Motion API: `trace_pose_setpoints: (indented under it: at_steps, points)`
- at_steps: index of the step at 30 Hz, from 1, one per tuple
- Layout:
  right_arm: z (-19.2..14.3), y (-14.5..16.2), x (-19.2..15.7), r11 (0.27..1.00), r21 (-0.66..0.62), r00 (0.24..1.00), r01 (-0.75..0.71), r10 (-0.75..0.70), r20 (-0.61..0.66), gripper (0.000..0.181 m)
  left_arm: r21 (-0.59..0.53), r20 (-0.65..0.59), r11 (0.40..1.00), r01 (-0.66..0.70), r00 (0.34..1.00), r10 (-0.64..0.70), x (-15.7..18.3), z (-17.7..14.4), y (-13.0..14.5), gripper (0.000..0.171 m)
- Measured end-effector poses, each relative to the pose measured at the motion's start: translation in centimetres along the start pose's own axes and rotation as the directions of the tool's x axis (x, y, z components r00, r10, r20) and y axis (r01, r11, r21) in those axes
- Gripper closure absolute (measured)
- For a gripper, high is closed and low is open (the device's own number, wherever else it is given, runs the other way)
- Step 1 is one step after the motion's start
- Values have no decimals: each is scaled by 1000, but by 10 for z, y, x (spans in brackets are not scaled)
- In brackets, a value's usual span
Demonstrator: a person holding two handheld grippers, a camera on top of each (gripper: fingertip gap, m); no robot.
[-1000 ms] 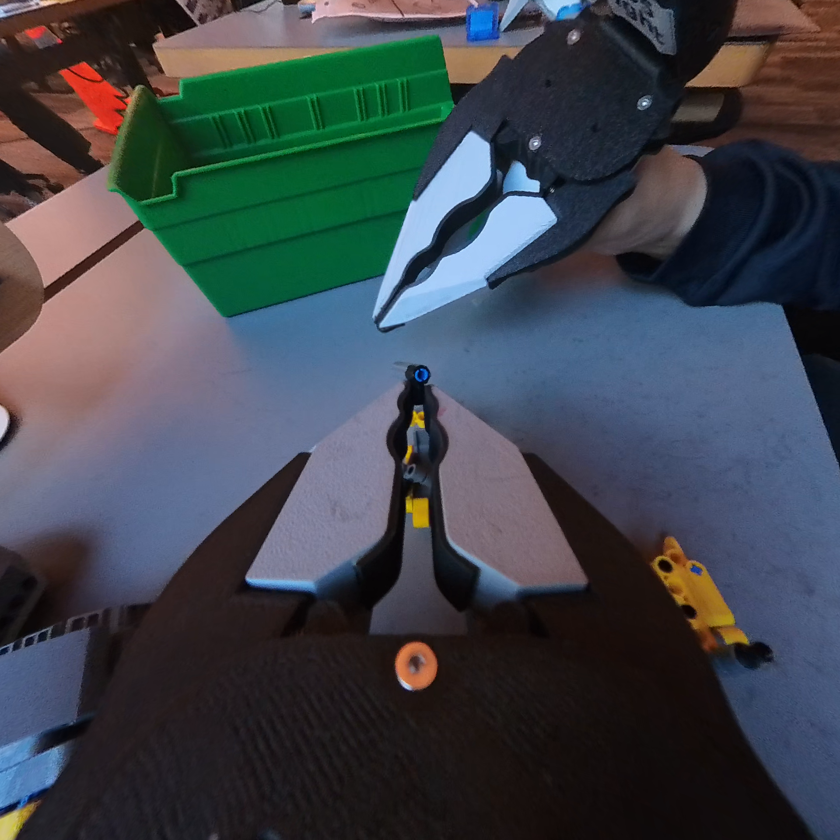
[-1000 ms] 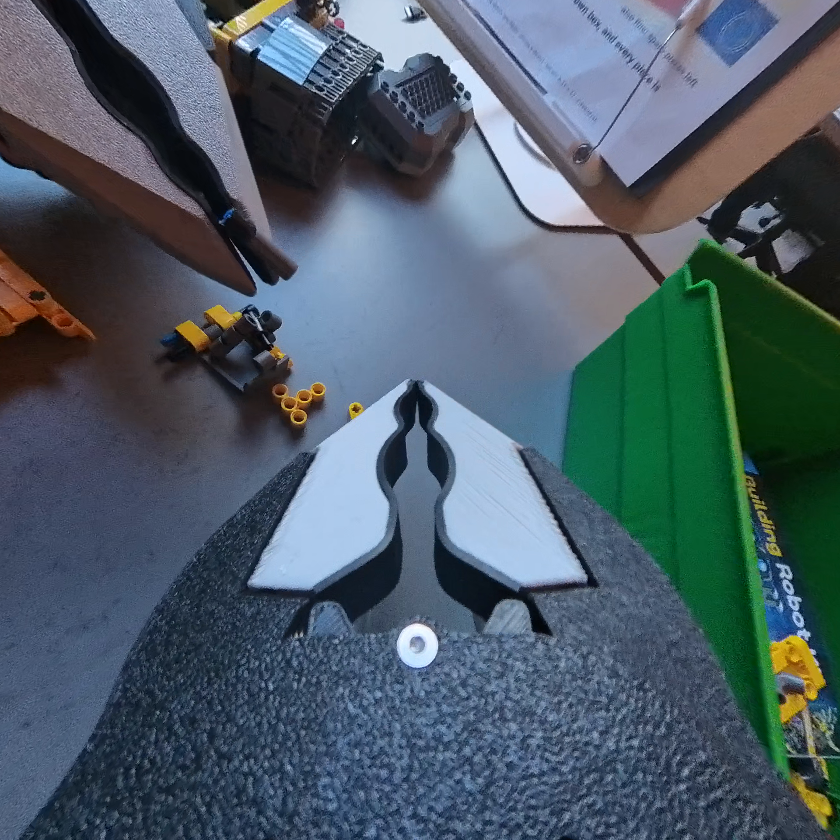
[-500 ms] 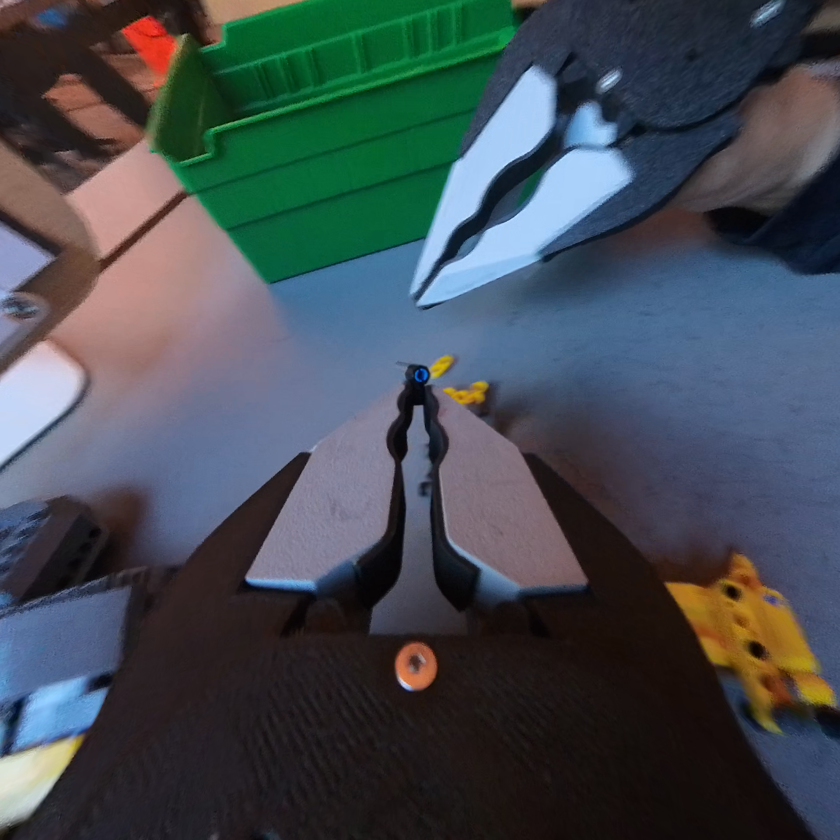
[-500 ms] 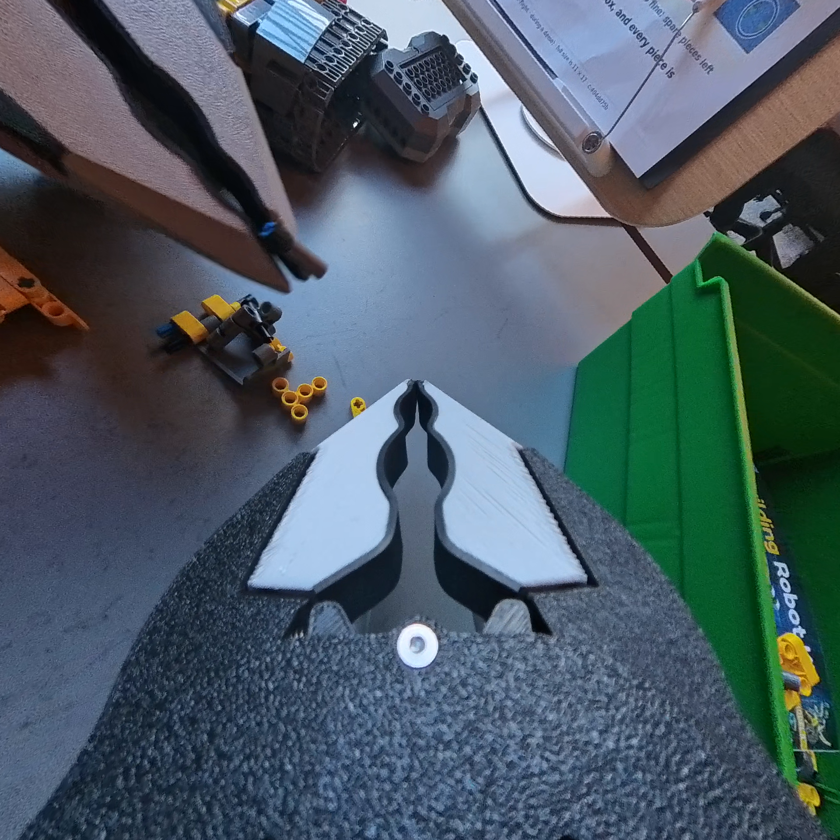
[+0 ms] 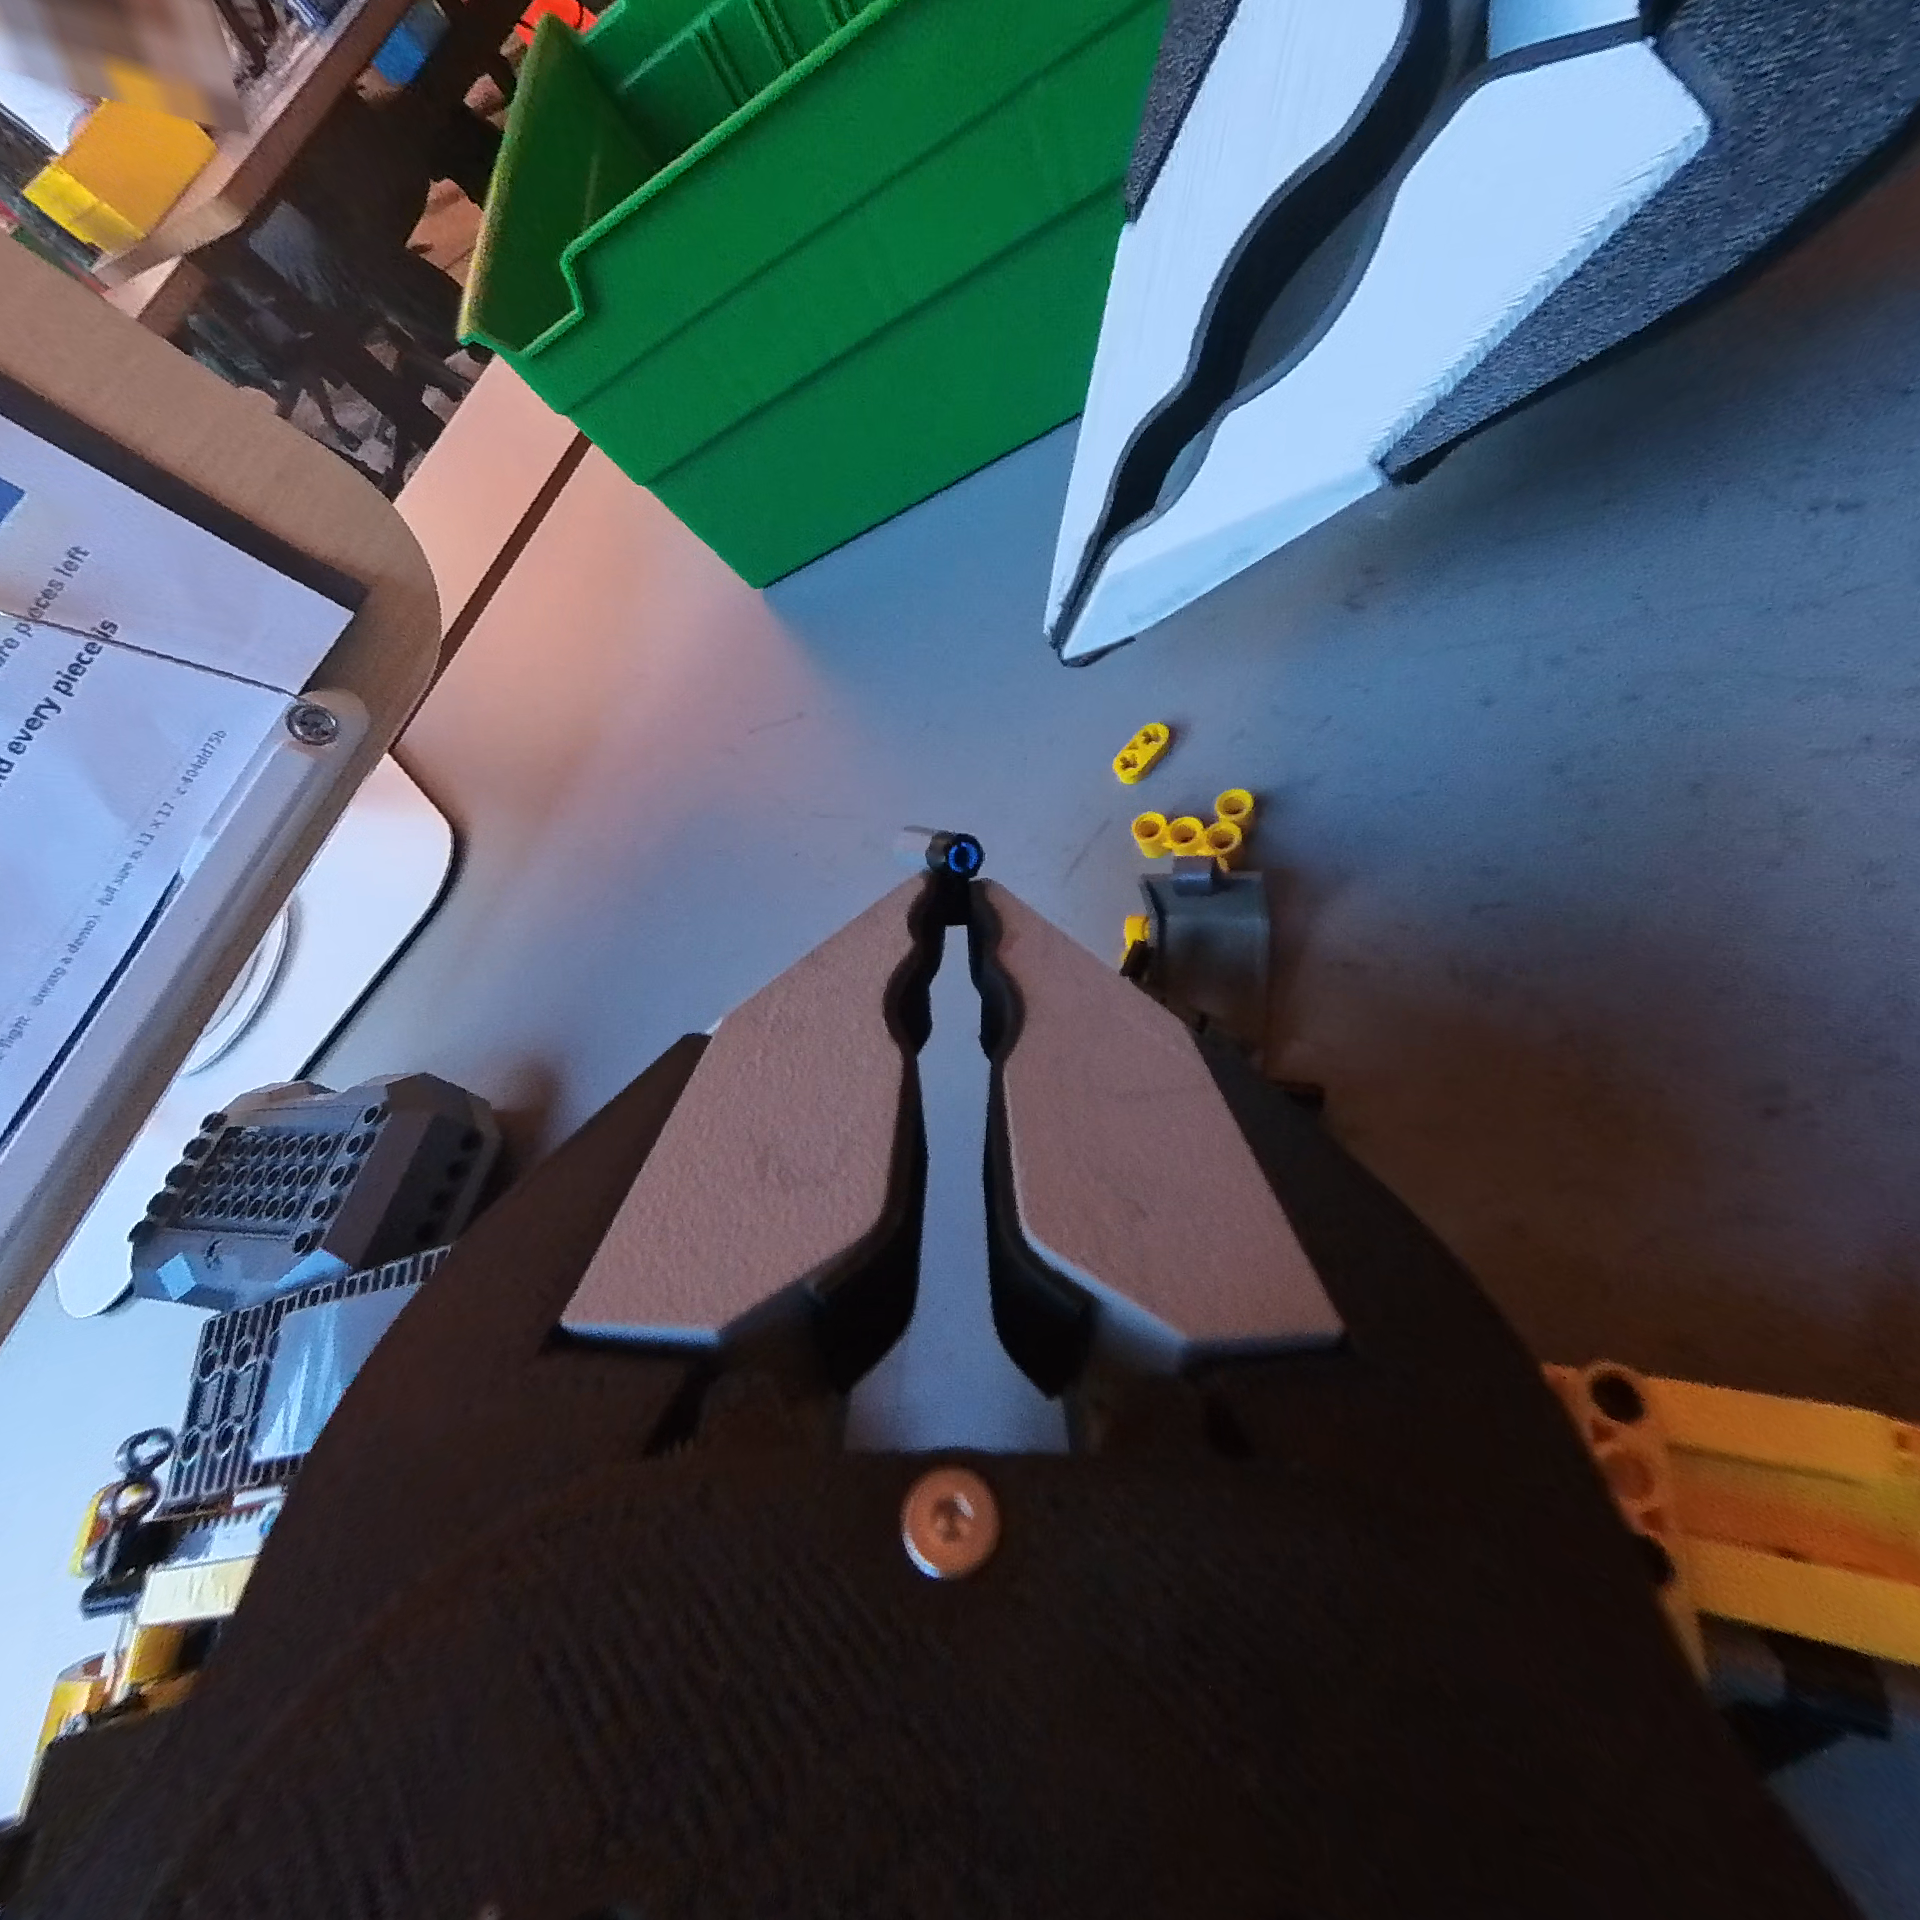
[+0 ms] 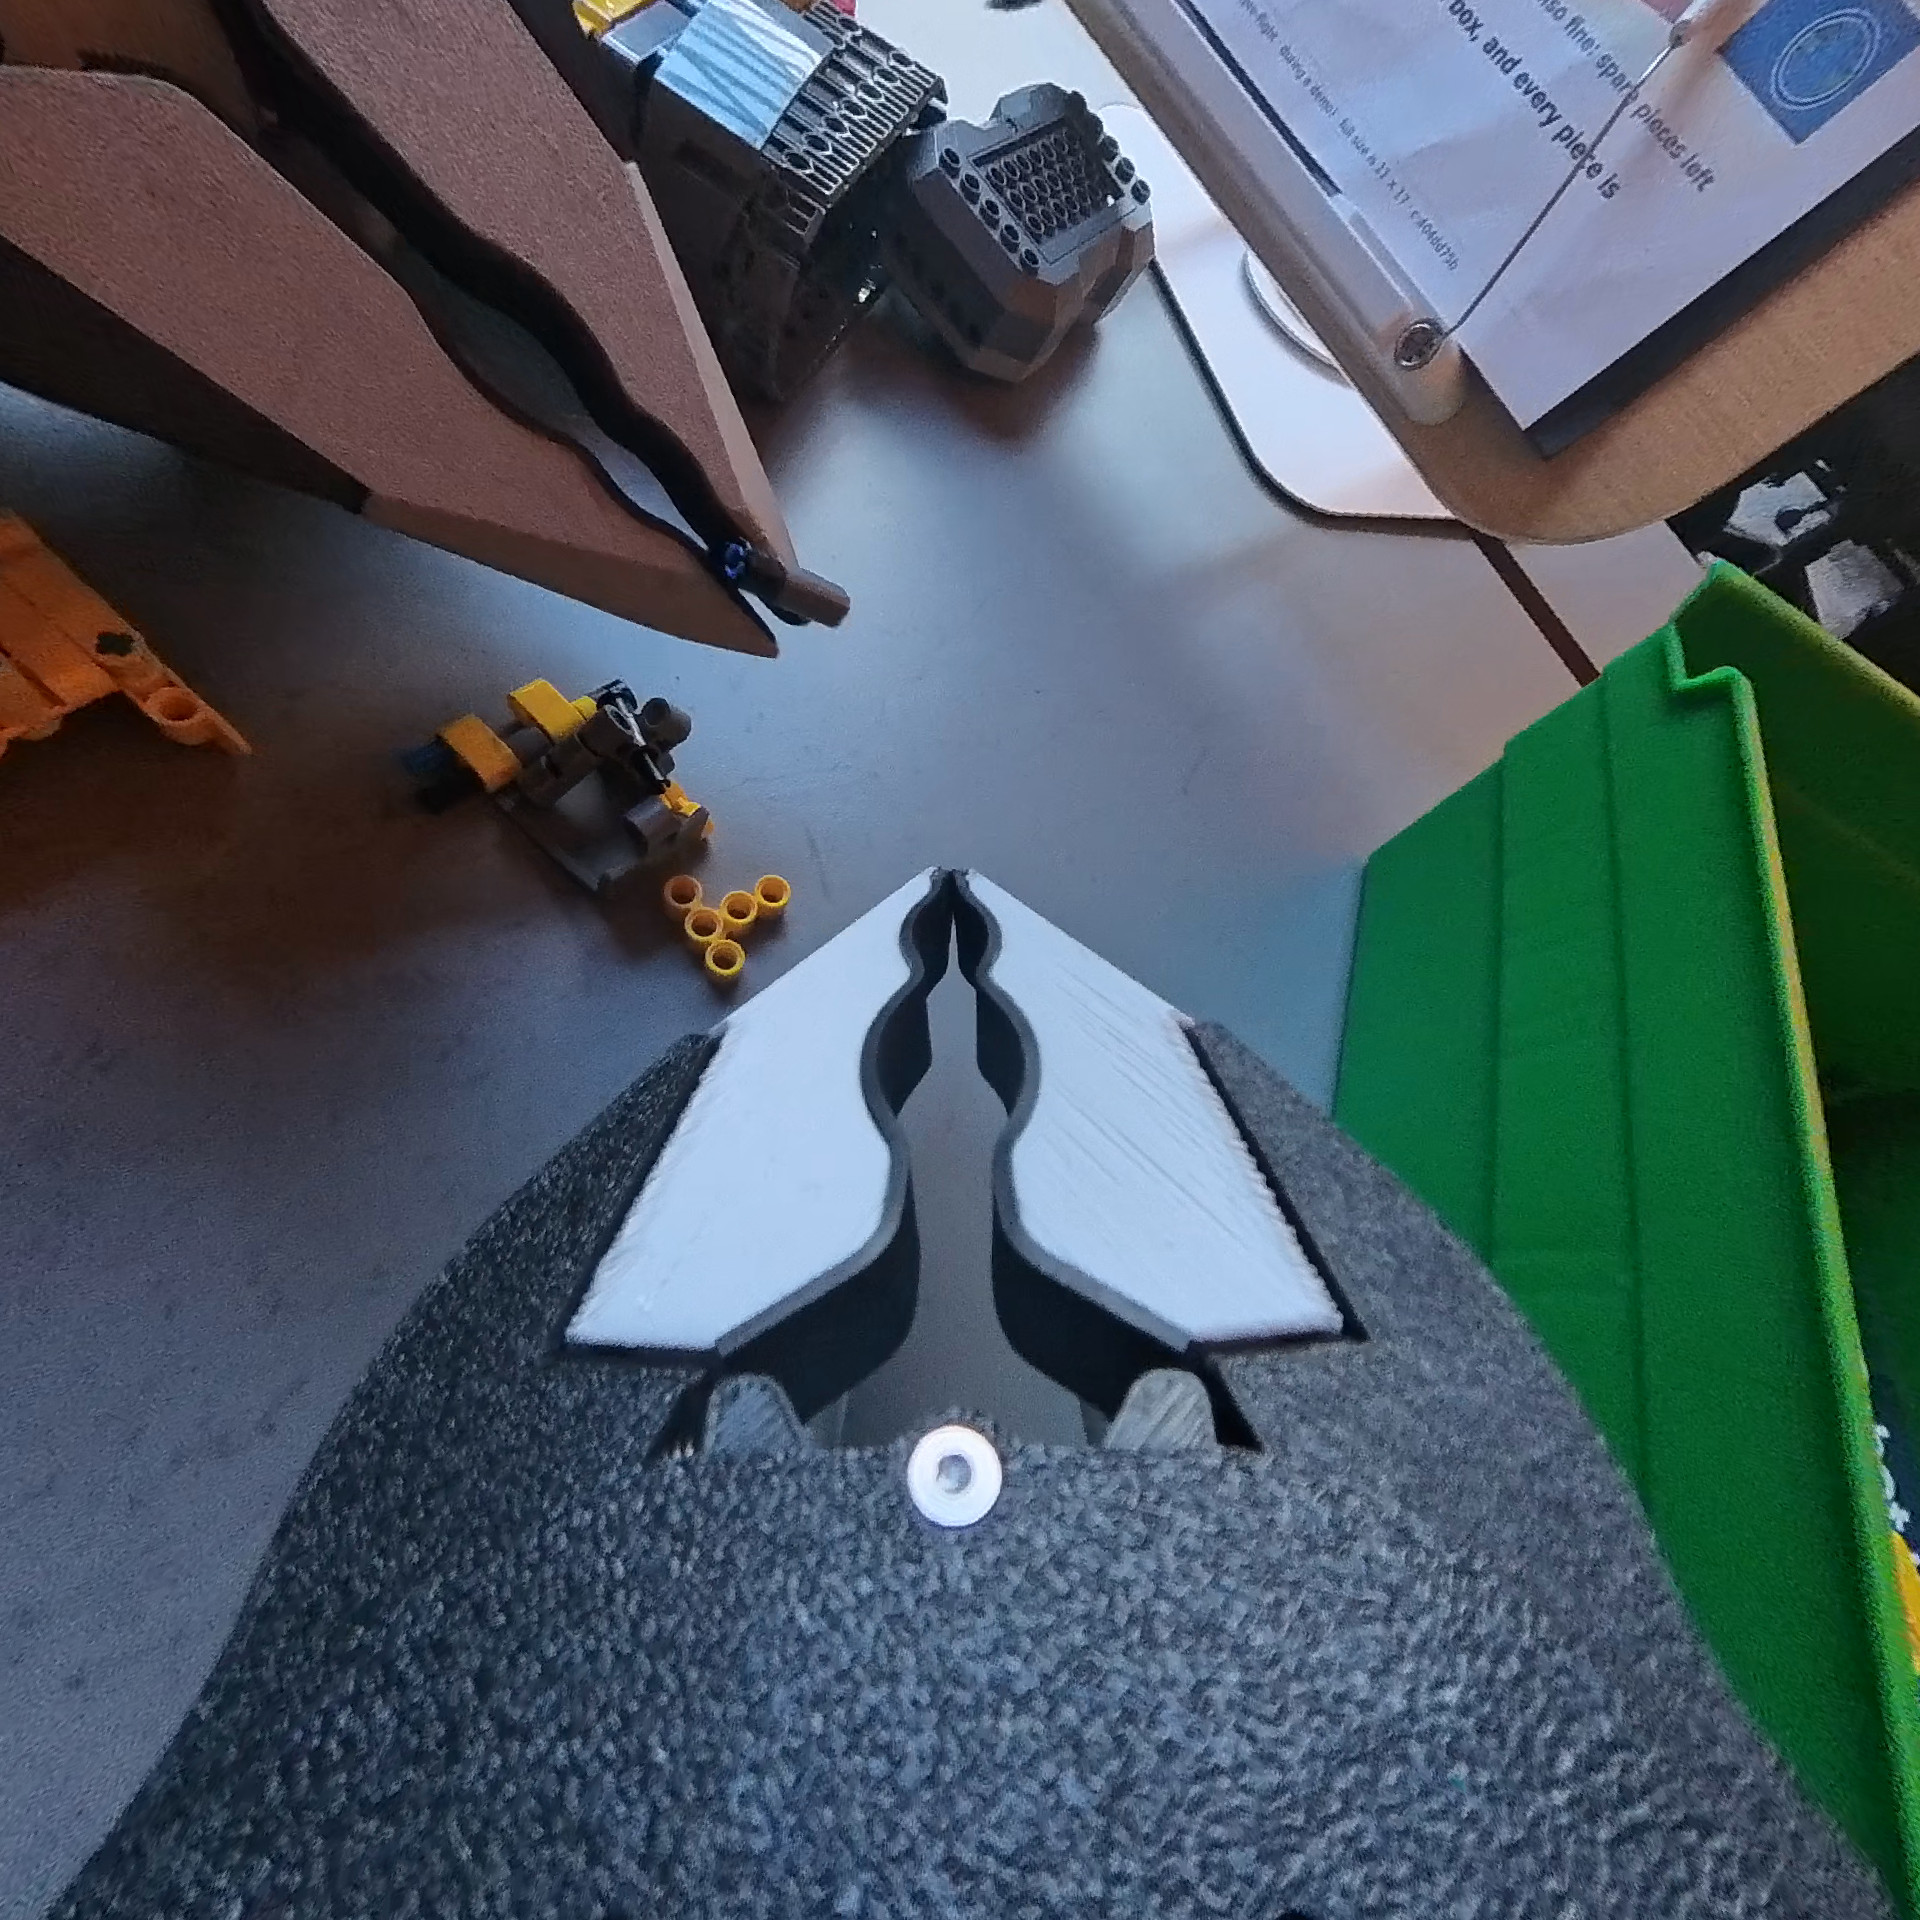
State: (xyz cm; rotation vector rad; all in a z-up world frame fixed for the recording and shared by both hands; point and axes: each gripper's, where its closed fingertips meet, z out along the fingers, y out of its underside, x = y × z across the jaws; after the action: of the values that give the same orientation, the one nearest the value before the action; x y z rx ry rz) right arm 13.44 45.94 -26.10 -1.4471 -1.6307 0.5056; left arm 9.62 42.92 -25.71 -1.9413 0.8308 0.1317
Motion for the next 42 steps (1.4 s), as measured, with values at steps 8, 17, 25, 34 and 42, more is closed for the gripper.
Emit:
trace_pose_setpoints:
  at_steps: [8, 17, 25, 34, 42]
  points:
    - [2, -3, -5, 1000, 24, 1000, 14, -15, 28, 181, 9, 3, 1000, -29, 1000, 29, 0, -2, -2, 170]
    - [-36, -46, -49, 951, 286, 960, 119, -183, 211, 154, 329, -217, 932, -148, 949, 228, 32, -43, -38, 171]
    - [-52, -55, -75, 913, 374, 917, 163, -281, 284, 158, 412, -339, 894, -177, 881, 330, 66, -54, -42, 171]
    - [-47, -47, -89, 884, 339, 883, 322, -410, 229, 175, 314, -424, 937, -155, 860, 285, 73, -50, -29, 171]
    - [-36, -42, -83, 827, 221, 842, 516, -537, 43, 177, 239, -354, 952, -191, 896, 268, 63, -40, -25, 171]
